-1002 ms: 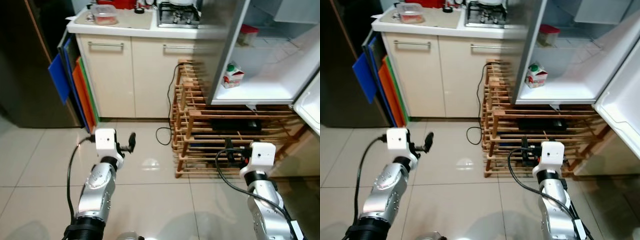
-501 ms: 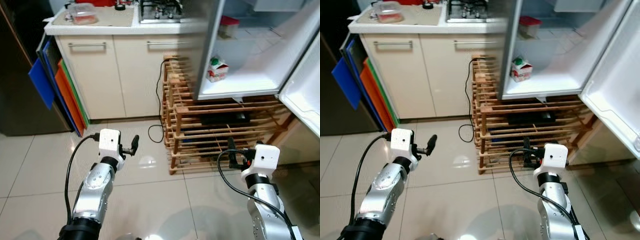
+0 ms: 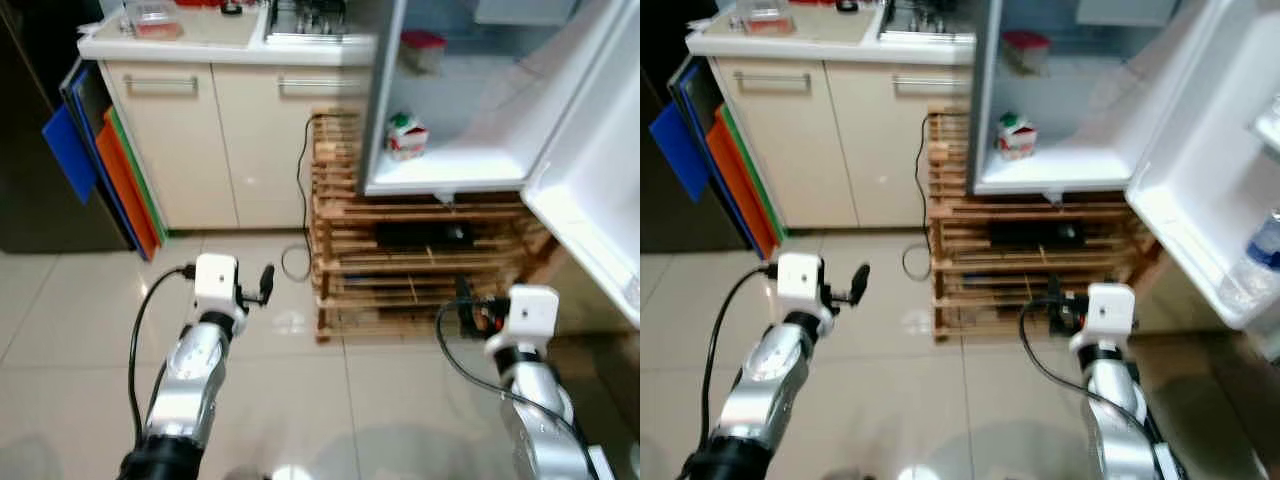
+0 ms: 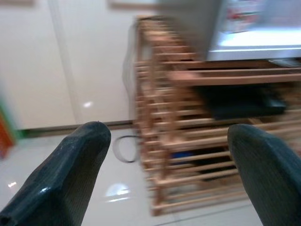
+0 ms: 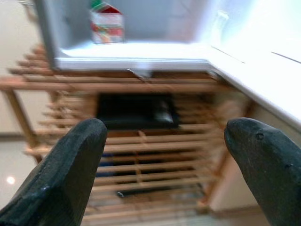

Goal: Restocking fridge

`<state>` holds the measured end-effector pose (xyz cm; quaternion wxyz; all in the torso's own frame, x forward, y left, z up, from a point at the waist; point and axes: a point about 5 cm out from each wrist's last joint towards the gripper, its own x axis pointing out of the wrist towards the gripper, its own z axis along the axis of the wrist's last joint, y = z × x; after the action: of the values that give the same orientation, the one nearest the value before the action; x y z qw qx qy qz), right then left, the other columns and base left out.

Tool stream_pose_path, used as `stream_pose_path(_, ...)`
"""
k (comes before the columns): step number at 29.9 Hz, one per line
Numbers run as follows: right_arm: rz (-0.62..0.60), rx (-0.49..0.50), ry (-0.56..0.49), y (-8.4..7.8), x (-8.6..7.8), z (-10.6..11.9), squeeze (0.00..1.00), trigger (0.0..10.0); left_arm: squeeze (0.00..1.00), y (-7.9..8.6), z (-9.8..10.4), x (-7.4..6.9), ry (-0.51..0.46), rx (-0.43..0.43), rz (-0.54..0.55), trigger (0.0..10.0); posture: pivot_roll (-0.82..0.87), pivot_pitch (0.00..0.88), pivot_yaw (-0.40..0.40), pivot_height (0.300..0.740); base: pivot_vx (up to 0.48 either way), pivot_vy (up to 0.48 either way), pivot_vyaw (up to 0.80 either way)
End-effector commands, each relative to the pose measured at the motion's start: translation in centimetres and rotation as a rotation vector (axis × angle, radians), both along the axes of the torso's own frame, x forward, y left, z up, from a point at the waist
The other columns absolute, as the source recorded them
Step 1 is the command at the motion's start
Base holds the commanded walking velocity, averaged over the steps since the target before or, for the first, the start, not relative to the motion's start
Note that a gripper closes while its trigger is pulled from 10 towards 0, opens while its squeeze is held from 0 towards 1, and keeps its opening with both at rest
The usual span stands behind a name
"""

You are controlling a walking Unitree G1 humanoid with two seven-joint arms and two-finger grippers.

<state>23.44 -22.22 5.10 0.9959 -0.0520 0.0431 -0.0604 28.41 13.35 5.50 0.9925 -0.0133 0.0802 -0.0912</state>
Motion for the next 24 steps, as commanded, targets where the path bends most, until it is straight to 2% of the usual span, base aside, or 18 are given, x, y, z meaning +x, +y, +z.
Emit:
stream_pose_path(1,0.008,0.014,-0.007,0.4,0.2,0.0,0.0,10.0,0.0,1.1,0.2,0.2,-0.014,0.041,0.016,10.0,0.06,0.0,0.01,0.732,0.0,0.0,0.0)
stream_pose_path(9,-0.007,0.005,0.003,0.2,-0.7,-0.4,0.0,10.0,0.0,1.0,0.7,1.1,-0.032,0.091,0.006,10.0,0.04,0.0,0.024,0.732,0.0,0.0,0.0)
stream_pose_path(14,-0.008,0.001,0.026,0.2,-2.1,-1.5,0.0,10.0,0.0,0.8,0.6,1.4,-0.024,0.105,0.001,10.0,0.02,0.0,0.034,0.732,0.0,0.0,0.0)
stream_pose_path(19,-0.029,0.013,0.102,-0.2,-2.0,-4.3,0.0,10.0,0.0,0.2,0.9,1.3,-0.055,0.121,-0.048,10.0,0.02,0.0,0.041,0.732,0.0,0.0,0.0)
stream_pose_path(22,-0.037,0.019,0.124,-0.4,-1.8,-4.9,0.0,10.0,0.0,0.1,0.9,1.2,-0.056,0.095,-0.061,10.0,0.02,0.0,0.047,0.732,0.0,-0.48,0.0)
stream_pose_path(24,-0.049,0.03,0.18,-0.6,-1.9,-6.3,0.0,10.0,0.0,0.1,1.0,0.9,-0.06,0.066,-0.073,10.0,0.02,0.0,0.046,0.732,0.0,-0.48,0.0)
